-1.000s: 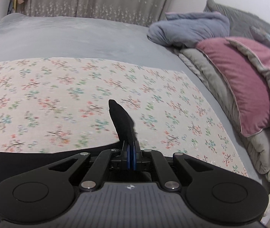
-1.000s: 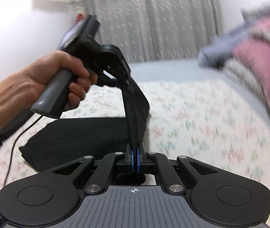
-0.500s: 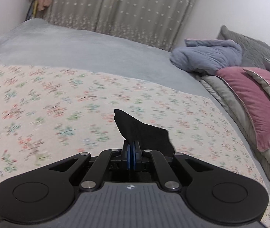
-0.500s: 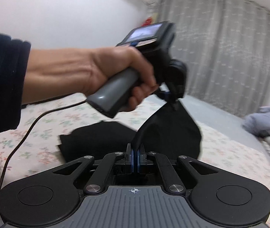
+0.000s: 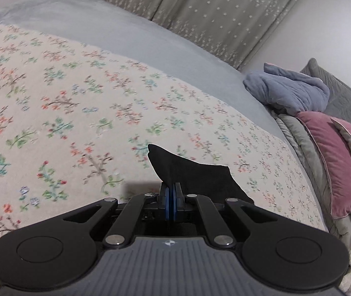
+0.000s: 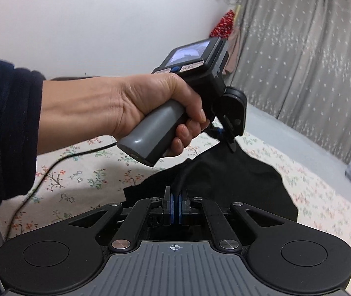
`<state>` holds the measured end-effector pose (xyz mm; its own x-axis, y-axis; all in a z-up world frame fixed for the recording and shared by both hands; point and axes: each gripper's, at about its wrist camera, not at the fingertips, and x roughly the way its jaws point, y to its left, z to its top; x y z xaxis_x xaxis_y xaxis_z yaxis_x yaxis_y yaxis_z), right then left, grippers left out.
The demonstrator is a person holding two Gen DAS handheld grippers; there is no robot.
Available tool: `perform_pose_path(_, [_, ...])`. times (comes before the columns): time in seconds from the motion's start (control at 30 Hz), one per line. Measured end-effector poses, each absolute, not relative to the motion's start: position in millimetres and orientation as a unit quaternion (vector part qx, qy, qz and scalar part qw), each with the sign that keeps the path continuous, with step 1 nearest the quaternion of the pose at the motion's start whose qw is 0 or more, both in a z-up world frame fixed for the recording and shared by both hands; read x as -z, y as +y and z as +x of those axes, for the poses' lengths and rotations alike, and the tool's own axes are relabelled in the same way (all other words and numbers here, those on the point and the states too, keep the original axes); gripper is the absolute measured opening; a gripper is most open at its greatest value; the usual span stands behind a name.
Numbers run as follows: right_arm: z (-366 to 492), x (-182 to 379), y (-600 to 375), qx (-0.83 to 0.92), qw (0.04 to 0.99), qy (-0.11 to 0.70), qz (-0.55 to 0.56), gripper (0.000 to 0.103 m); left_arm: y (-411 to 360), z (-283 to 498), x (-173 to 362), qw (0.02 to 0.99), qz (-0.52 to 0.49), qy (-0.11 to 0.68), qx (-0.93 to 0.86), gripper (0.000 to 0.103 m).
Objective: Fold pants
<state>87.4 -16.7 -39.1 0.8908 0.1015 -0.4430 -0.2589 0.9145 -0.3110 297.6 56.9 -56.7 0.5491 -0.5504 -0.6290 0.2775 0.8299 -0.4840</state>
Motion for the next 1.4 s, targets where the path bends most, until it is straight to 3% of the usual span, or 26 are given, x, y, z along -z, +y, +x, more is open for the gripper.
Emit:
perform_pose_path(0.63, [117.8,80.6,29.3,-0.079,0.943,0.276,-0.169,0.005,77.5,300.9,81.1,0.887,-0.141,0.399,0.185,0.016])
perform_pose_path(0.73, [118.7,81.7,27.8,-0.081,0.947,0.280,-0.138,0.009,75.0,301.5,86.5,0.893,-0.117,0.404,0.158,0.037])
perform_pose_path(0.77, [117.0,82.4,26.7,-0.085,0.947,0.283,-0.129,0.015,75.7,300.8,86.5,0.895,-0.108,0.406,0.151,0.050])
perform_pose_path(0.8, [117.8,81.7,23.0,-0.098,0.944,0.291,-0.118,0.021,78.1,300.2,86.0,0.895,-0.105,0.407,0.148,0.057])
perform_pose_path(0.87, [114.9,76.6,12.7,-0.141,0.937,0.308,-0.081,0.054,85.2,298.1,80.9,0.901,-0.099,0.401,0.132,0.057])
perform_pose_path(0.93, [108.3,64.8,-2.1,-0.194,0.926,0.322,-0.039,0.058,94.4,294.3,70.0,0.912,-0.090,0.385,0.110,0.057])
perform_pose_path(1.13, [84.5,-1.4,-66.0,-0.301,0.907,0.293,0.029,0.058,113.1,264.0,27.1,0.921,-0.113,0.357,0.108,0.052])
perform_pose_path(1.2, [81.8,-21.4,-93.0,-0.274,0.920,0.279,0.019,0.057,106.5,245.8,11.6,0.921,-0.117,0.346,0.134,0.042])
perform_pose_path(1.27, [86.2,-30.4,-119.9,-0.223,0.935,0.277,-0.002,0.055,88.2,228.9,7.1,0.925,-0.088,0.343,0.137,0.042])
perform_pose_path(1.3, [91.2,-29.8,-132.5,-0.196,0.939,0.283,-0.010,0.052,76.0,220.4,7.9,0.921,-0.075,0.356,0.141,0.040])
perform_pose_path(1.37, [100.6,-18.7,-153.5,-0.147,0.942,0.301,-0.020,0.035,52.0,204.5,16.1,0.914,-0.054,0.373,0.152,0.039])
perform_pose_path(1.4, [103.6,-9.0,-161.5,-0.134,0.942,0.308,-0.021,0.034,43.2,197.1,22.3,0.910,-0.049,0.382,0.155,0.039])
